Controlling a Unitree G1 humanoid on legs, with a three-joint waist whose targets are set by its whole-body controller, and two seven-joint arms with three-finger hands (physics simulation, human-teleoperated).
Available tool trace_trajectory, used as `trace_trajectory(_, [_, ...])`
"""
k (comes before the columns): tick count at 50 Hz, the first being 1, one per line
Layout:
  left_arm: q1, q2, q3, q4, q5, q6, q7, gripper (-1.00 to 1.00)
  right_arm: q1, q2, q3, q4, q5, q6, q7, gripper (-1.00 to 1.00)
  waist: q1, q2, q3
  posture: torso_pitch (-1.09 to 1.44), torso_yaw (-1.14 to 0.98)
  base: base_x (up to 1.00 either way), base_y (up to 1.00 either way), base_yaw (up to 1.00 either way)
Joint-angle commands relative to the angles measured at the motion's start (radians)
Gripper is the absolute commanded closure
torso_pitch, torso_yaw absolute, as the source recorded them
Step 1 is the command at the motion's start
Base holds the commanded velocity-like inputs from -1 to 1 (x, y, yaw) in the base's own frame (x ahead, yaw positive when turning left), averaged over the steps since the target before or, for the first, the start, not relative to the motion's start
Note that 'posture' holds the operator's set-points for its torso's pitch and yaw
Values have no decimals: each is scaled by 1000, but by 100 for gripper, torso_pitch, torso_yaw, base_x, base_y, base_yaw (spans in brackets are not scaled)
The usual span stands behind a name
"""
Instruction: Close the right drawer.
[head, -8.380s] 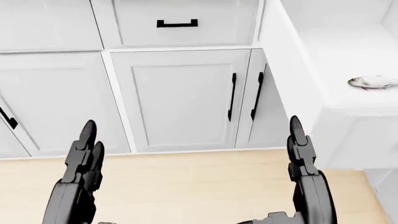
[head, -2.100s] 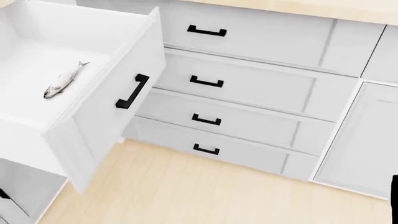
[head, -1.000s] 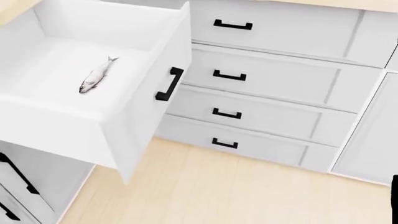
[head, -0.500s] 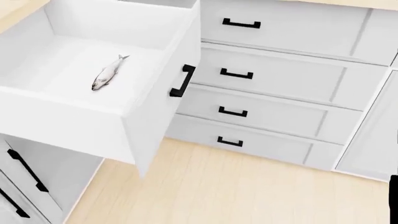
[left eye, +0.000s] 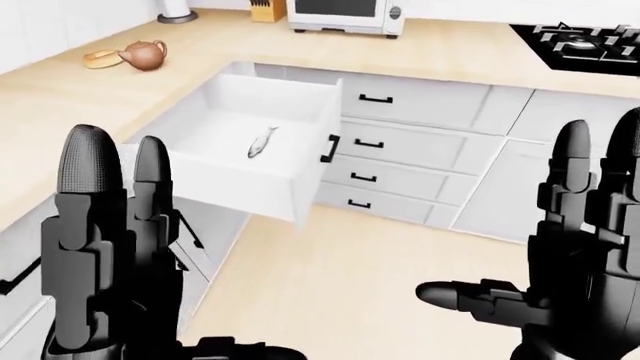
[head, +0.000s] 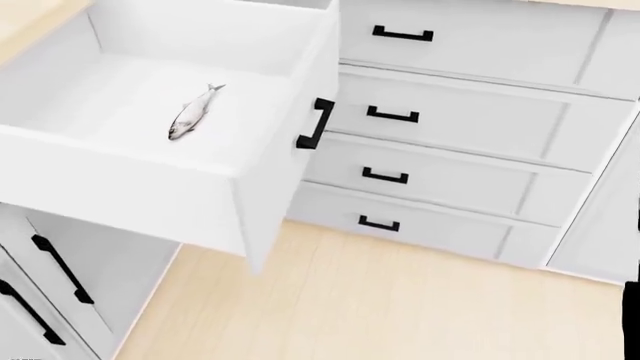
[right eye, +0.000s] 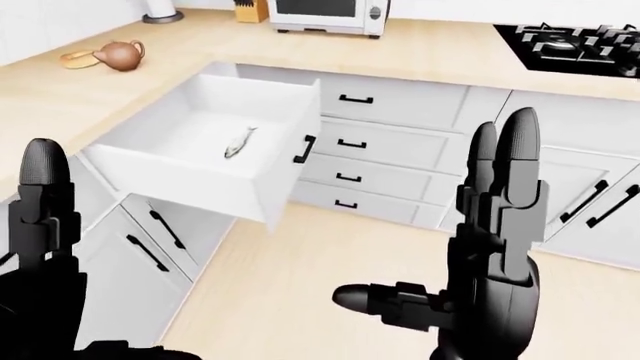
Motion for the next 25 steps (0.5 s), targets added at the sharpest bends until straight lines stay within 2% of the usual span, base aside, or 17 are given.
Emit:
trace_trajectory(1, [-6, 2, 4, -39, -6, -22, 7, -100, -11, 0, 6, -41, 1, -25, 0, -100, 2, -1, -3, 0, 0, 0, 13, 0])
trace_trajectory(5, [-8, 2, 5, -39, -7, -21, 6, -100, -11, 0, 6, -39, 2, -25, 0, -100, 1, 46, 9, 0, 0, 0, 13, 0])
trace_trajectory(8, [-7, 2, 3, -39, -5, -21, 6, -100, -12, 0, 6, -39, 2, -25, 0, -100, 6, 126, -6, 0, 0, 0, 14, 0])
trace_trajectory(9, [-6, 2, 2, -39, -5, -23, 6, -100, -11, 0, 6, -40, 1, -25, 1, -100, 14, 82, 3, 0, 0, 0, 13, 0])
trace_trajectory(10, [-7, 1, 2, -39, -5, -22, 6, -100, -11, 0, 6, -41, 1, -24, 1, -100, 9, 92, 5, 0, 0, 0, 12, 0])
trace_trajectory(11, [-7, 1, 2, -39, -5, -22, 6, -100, -13, 0, 5, -39, 1, -24, 1, -100, 15, 86, 3, 0, 0, 0, 13, 0])
trace_trajectory(13, [-7, 1, 2, -39, -5, -22, 5, -100, -12, 0, 6, -38, 0, -26, 1, -100, 12, 67, -4, 0, 0, 0, 13, 0])
trace_trajectory(18, [-8, 2, 5, -39, -6, -22, 6, -100, -12, 0, 7, -39, -1, -26, 1, -100, 9, 20, 4, 0, 0, 0, 14, 0])
trace_trajectory(20, [-7, 2, 3, -39, -6, -22, 5, -100, -12, 0, 6, -39, 0, -26, 1, -100, 8, -18, -1, 0, 0, 0, 13, 0])
trace_trajectory(21, [-8, 1, 4, -39, -6, -22, 5, -100, -11, 0, 7, -39, -1, -26, 1, -100, 5, -52, -15, 0, 0, 0, 13, 0])
trace_trajectory(22, [-7, 1, 4, -39, -6, -23, 5, -100, -12, 0, 5, -40, 0, -24, 0, -100, -10, -4, -3, 0, 0, 0, 14, 0])
trace_trajectory(23, [-7, 1, 4, -39, -6, -23, 5, -100, -12, 0, 5, -41, 0, -24, 0, -100, -3, -19, 0, 0, 0, 0, 13, 0])
trace_trajectory(25, [-6, 1, 3, -39, -4, -23, 5, -100, -12, 0, 6, -40, -2, -26, 1, -100, -4, -16, -6, 0, 0, 0, 14, 0])
